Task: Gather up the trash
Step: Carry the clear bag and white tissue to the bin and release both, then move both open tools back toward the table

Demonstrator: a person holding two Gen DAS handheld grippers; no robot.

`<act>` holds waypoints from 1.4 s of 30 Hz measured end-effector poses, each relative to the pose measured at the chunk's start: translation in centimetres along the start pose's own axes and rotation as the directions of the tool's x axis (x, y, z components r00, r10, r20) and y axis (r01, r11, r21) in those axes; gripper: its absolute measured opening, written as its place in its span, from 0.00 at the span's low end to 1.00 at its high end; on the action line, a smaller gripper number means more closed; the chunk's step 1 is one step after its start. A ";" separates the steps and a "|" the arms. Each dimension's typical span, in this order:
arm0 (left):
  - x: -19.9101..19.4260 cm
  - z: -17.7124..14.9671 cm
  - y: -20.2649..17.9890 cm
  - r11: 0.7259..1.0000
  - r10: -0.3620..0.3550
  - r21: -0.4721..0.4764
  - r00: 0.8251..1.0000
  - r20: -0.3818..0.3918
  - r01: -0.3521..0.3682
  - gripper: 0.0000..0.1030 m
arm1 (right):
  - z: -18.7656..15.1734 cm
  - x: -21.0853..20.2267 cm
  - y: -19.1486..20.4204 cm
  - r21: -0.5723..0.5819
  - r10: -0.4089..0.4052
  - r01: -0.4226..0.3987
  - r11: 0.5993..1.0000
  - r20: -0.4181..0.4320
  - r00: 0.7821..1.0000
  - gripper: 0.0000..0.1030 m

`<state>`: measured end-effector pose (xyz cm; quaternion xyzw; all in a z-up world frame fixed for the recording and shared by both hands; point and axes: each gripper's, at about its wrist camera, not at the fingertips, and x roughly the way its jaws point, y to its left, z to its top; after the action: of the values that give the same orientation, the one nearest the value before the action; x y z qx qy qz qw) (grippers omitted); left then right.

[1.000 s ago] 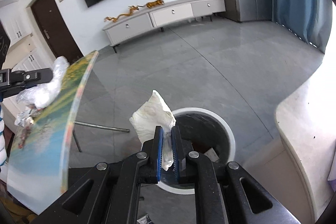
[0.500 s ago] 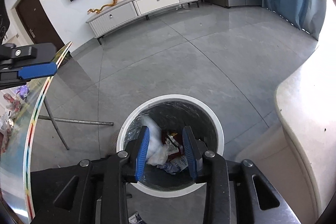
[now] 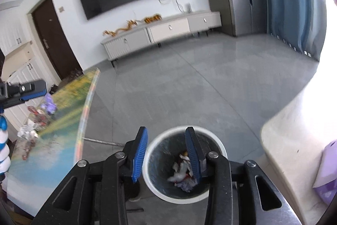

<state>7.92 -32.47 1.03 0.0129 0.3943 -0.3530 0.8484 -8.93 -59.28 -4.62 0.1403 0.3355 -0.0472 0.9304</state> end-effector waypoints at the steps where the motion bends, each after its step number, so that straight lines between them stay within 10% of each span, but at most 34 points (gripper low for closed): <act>1: -1.1 -0.2 0.8 1.000 0.024 -0.008 1.000 0.016 -0.023 0.49 | 0.3 -0.9 0.9 -0.015 0.012 -0.011 1.000 0.022 1.000 0.36; 7: -7.8 -2.4 6.8 0.987 0.131 -0.105 0.986 0.100 -0.121 0.49 | 1.1 -3.3 4.8 -0.053 0.090 -0.086 0.995 0.094 0.991 0.38; 15: -15.6 -5.9 14.1 0.914 0.355 -0.262 0.923 0.147 -0.309 0.49 | 2.9 -3.3 10.7 -0.177 0.293 -0.274 0.945 0.088 0.952 0.42; 29: -22.2 -13.9 23.4 0.610 0.635 -0.562 0.769 -0.074 -0.558 0.57 | 2.6 -0.1 13.7 -0.273 0.479 -0.466 0.841 -0.022 0.878 0.47; 42: -22.8 -14.5 23.7 0.613 0.629 -0.585 0.776 -0.047 -0.531 0.57 | 3.1 -0.4 13.2 -0.272 0.447 -0.436 0.858 -0.023 0.894 0.48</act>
<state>2.82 3.08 0.43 -0.1418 0.3842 0.0758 0.9092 -4.91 -47.57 0.97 0.0844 0.2785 0.2104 0.9333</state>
